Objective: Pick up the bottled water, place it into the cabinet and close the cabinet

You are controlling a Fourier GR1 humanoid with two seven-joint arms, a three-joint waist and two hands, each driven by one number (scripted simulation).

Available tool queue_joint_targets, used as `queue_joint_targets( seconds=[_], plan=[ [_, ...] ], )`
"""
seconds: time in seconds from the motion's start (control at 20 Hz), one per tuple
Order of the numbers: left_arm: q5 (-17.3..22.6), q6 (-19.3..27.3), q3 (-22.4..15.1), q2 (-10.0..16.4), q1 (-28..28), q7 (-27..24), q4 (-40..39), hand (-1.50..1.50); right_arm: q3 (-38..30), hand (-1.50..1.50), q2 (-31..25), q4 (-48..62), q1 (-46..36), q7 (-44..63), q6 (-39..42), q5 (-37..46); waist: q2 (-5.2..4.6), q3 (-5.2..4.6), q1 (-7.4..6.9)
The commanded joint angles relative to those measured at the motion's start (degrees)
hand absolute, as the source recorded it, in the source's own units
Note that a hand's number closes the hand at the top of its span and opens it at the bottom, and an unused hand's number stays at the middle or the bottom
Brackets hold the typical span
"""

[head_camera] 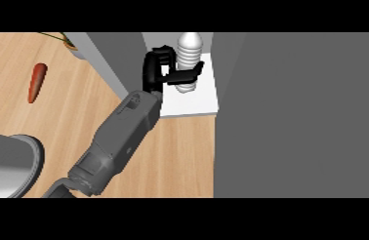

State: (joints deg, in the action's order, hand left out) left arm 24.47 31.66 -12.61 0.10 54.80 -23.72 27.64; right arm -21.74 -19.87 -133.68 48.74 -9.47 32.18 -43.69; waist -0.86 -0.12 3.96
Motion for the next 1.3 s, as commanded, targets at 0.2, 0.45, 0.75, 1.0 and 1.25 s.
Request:
queue_joint_targets(
  seconds=[0.2,0.45,0.75,1.0,1.25],
  plan=[
    [-1.6,-0.1,1.1,-0.1,7.6,-2.9,-12.2,-1.50,1.1,-1.50,0.3,-6.6,-1.4,2.9,-3.4,-2.6,-0.69,-0.03,0.24],
    [-1.8,2.3,1.2,-0.1,10.5,-2.3,-16.1,-1.50,0.6,-1.50,0.5,-3.4,-1.6,1.6,-1.0,-2.2,-0.47,0.04,0.73],
    [-2.1,1.6,3.2,1.1,14.2,-2.9,-18.8,-1.50,0.1,-1.50,0.4,-4.1,-1.6,0.7,0.2,-2.5,-0.61,0.03,0.99],
    [-0.5,-5.1,5.5,1.8,13.2,-8.3,-16.7,-1.50,0.5,-1.50,0.1,-4.3,-2.6,2.1,-2.4,-3.3,-0.62,-0.04,-0.05],
    [0.1,-6.9,4.7,-0.1,11.9,-13.6,-14.6,-1.50,-0.2,-1.50,-0.4,-6.2,-2.7,2.7,-2.9,-2.9,-0.17,0.00,0.12]
  ],
)
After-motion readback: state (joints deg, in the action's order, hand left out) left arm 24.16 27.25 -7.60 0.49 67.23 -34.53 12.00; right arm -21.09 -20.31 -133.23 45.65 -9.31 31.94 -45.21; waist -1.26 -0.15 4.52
